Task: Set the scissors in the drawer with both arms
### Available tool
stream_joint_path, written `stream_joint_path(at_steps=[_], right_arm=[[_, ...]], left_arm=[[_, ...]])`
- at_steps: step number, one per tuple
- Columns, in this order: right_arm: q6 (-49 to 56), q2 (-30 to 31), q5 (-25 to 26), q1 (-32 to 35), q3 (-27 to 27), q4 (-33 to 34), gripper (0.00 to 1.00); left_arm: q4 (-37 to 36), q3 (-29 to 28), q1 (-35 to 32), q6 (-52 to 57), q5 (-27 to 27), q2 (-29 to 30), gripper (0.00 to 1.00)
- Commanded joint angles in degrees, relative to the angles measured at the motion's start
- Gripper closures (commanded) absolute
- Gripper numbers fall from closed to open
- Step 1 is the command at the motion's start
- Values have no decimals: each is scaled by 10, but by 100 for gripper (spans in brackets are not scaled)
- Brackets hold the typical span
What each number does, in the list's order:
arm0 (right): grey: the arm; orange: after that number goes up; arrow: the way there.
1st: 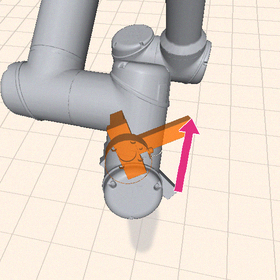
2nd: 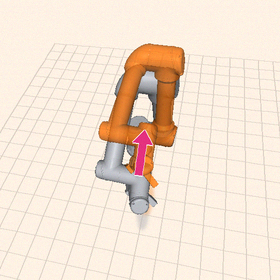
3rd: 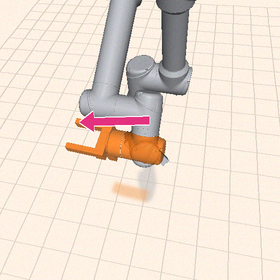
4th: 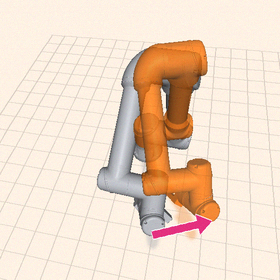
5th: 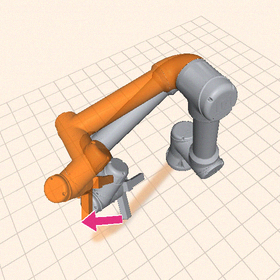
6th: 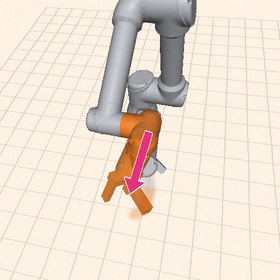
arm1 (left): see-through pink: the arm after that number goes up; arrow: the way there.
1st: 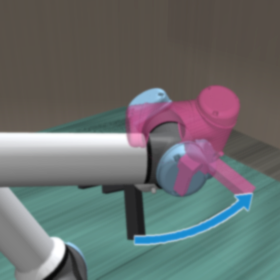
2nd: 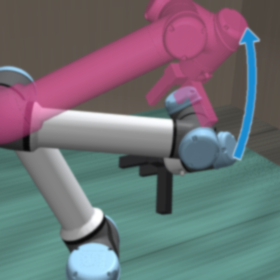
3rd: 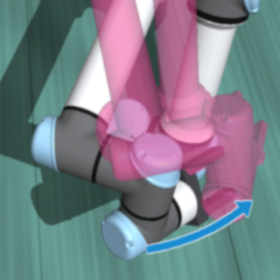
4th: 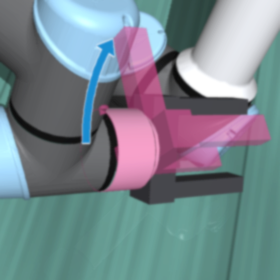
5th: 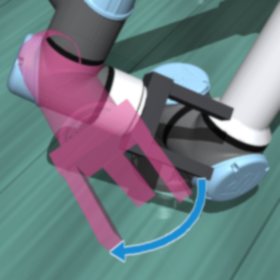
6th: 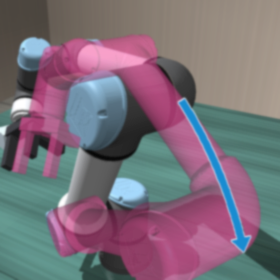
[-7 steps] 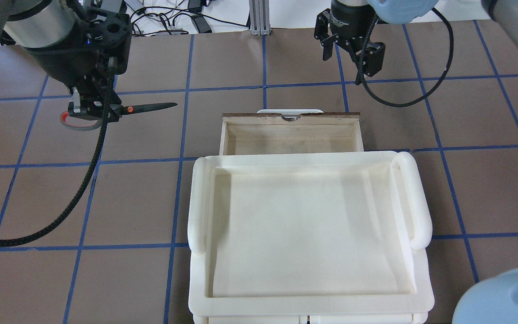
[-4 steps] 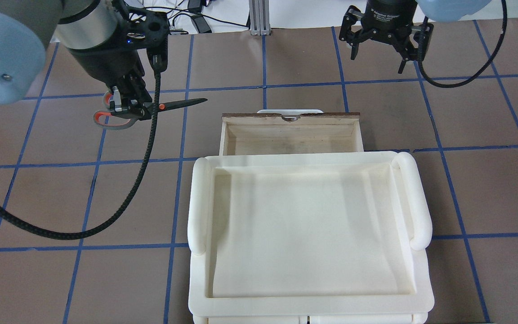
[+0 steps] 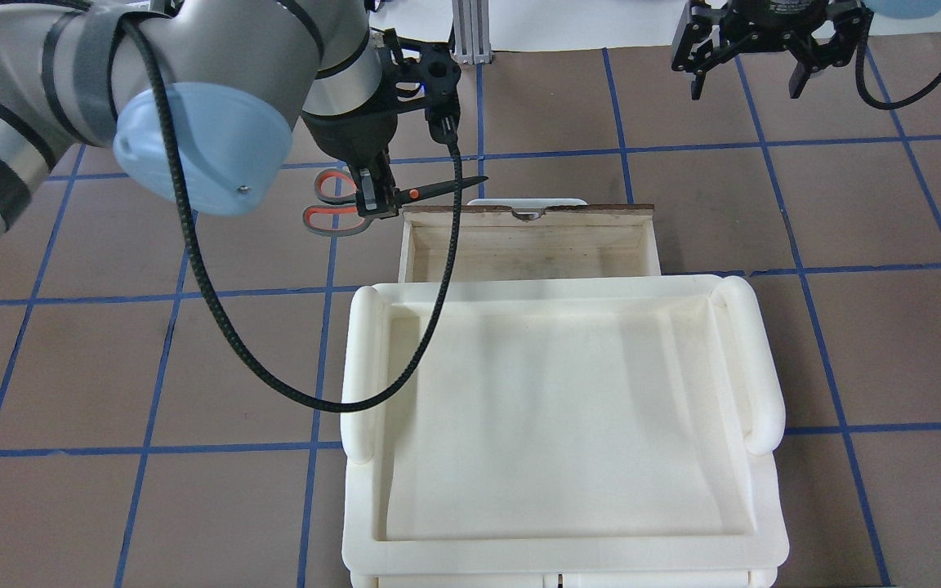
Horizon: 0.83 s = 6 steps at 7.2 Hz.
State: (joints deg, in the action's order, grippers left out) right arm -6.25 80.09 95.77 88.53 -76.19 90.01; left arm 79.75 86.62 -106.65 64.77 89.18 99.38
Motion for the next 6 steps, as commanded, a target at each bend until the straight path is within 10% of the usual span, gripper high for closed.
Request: stream_joint_path(at_steps=[1,6], right_arm=[[17,23,-25,-22,0,0,0],[21,43,-30,-24,-18,5,0]], left_arm=[[-21,-1,-34,-49,-15,30,100],[-48,3,-81,-93,-16,77,100]])
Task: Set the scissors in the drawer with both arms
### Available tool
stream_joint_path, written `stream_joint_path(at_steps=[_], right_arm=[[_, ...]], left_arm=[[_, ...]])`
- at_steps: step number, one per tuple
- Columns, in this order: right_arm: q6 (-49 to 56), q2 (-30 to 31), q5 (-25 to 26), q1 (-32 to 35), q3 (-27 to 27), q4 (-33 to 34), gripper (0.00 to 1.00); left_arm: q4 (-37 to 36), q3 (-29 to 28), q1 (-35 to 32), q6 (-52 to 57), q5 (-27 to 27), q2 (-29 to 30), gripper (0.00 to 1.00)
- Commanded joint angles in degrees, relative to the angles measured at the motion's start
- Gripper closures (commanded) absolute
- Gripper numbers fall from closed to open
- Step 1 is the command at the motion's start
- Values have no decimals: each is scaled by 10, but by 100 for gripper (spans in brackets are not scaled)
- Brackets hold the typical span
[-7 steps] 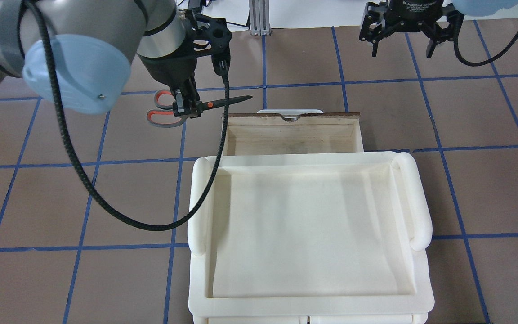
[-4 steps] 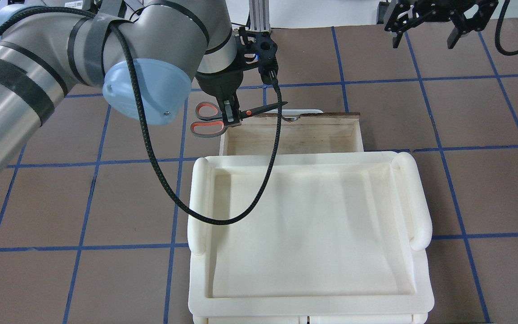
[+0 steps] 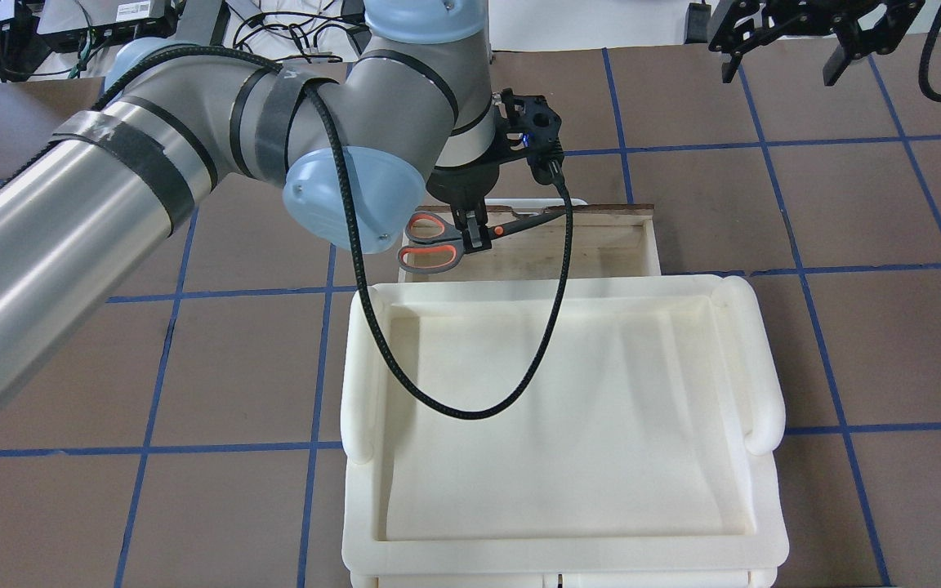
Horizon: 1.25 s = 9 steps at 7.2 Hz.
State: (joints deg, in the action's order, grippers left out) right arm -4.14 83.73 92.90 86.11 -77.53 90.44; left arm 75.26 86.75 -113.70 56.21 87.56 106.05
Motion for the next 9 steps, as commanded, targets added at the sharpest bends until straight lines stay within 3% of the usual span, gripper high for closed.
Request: stream_joint_path(at_steps=[1,3,9], right_arm=[[4,9,-1,0,-5,0,0],[58,10,0,-2,-13,1,0],[53,12,1,-1,-16,0,0]], left_arm=[[-8,2,-11,-12,-2,14,100],[-14,7,-15,-12,-7,22,100],[-9,12,-38,-26,-2,40,100]])
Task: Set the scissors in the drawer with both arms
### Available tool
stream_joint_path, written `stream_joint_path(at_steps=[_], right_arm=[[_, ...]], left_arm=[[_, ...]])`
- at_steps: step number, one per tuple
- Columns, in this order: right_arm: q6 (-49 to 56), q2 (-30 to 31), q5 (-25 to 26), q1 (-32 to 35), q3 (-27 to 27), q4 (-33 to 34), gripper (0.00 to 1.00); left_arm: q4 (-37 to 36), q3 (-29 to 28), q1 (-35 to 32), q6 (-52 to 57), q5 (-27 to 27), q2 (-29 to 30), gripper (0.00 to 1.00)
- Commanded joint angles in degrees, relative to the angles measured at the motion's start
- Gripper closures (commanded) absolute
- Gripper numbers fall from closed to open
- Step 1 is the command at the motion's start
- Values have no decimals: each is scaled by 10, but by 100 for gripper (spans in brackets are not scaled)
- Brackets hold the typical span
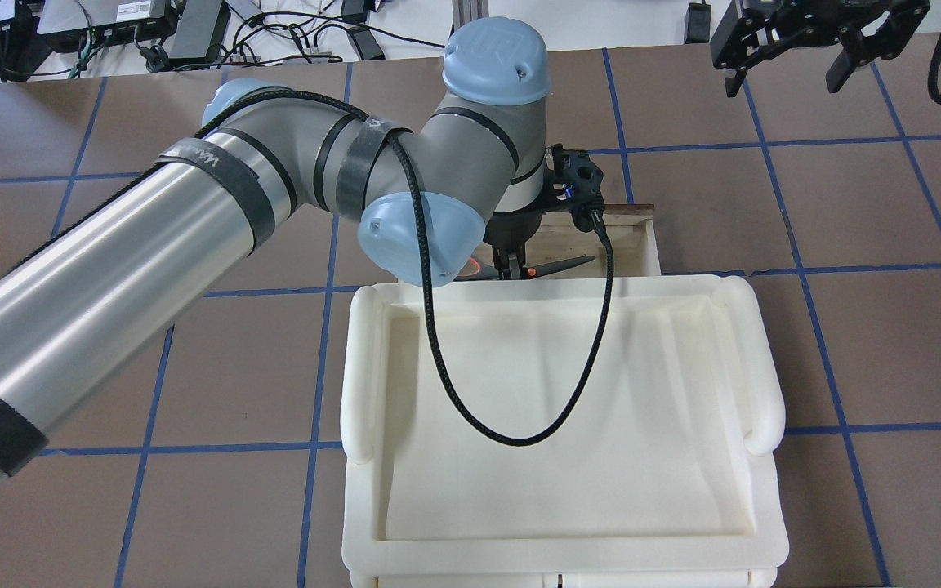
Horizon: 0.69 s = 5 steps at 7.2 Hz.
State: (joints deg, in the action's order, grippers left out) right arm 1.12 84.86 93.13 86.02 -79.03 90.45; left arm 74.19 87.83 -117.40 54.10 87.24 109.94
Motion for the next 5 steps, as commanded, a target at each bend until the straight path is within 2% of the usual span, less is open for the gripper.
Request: stream_joint_path(at_steps=[1,5], right_arm=[[0,1,-1,0,-2,1,0],[0,2,6,-1,-4,3,0]], left_arm=[[-4,15,-3,-12,2,4,100],[-4,25,-9,-17,-2,5,100]])
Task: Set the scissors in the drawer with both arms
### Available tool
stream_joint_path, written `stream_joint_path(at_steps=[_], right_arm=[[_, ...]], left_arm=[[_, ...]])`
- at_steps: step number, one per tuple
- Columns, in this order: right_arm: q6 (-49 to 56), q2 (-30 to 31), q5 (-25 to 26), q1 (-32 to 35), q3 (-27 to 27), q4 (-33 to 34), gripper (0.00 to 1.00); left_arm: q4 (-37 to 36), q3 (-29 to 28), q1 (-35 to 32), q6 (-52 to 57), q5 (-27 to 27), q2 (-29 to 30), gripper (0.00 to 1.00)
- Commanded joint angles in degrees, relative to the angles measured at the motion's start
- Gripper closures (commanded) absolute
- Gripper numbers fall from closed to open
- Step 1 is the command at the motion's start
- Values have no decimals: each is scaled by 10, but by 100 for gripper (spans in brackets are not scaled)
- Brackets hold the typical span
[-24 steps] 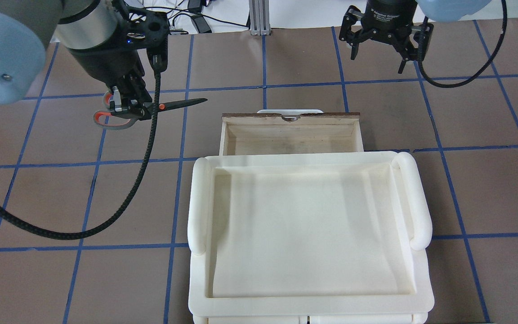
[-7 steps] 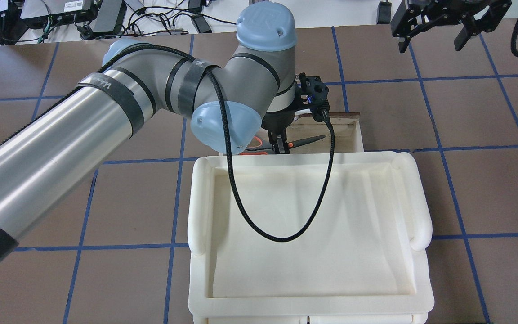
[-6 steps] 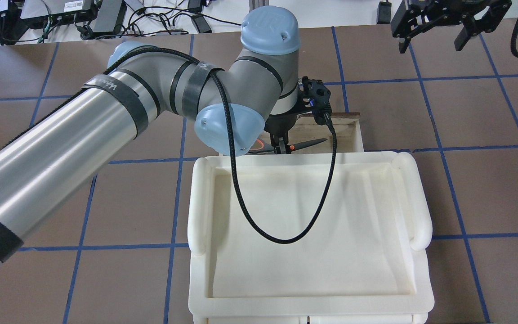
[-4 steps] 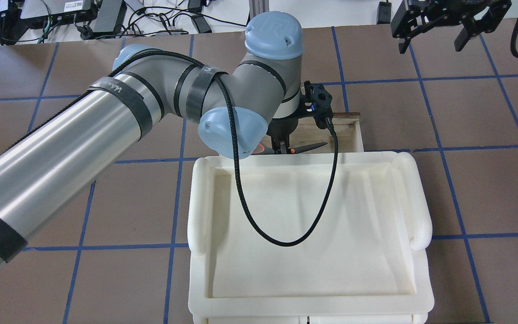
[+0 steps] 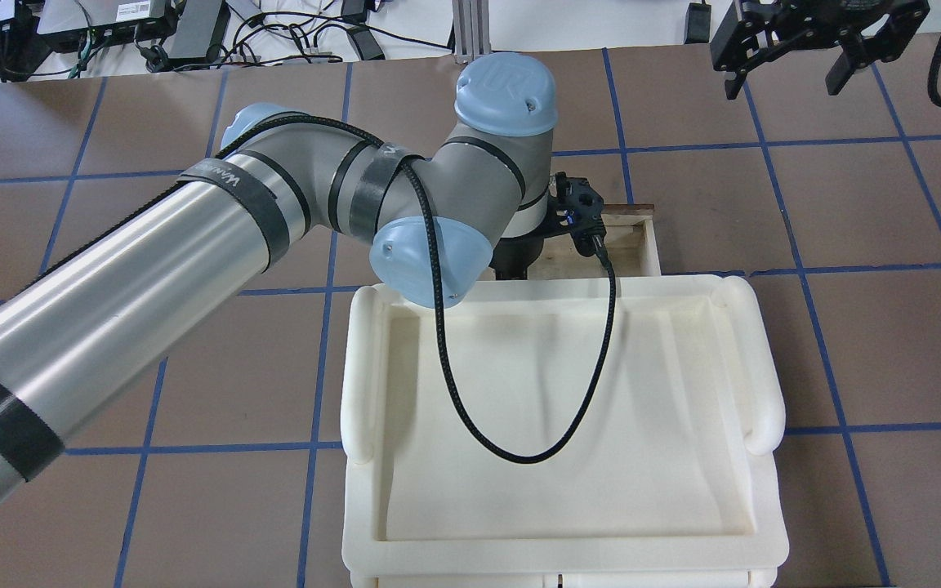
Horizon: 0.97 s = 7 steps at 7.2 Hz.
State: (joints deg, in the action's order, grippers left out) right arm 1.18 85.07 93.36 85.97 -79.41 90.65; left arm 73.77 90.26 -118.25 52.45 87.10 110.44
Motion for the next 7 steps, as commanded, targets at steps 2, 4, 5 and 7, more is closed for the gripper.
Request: stream_joint_path(at_steps=[2,4,5,7], right_arm=[[0,0,-3,-1,-9,1,0],[1,1,-5,-1,-9,0,0],[6,1,-4,-2,-9,0,0],[0,1,-4,-1,-9,0,0]], left_arm=[[-1,14,-3,-1,0,0,100],[-6,14,-3,2,-1,0,100],[-24,14,-3,3,-3,0,78],[-73,15,-3,5,-100,13,0]])
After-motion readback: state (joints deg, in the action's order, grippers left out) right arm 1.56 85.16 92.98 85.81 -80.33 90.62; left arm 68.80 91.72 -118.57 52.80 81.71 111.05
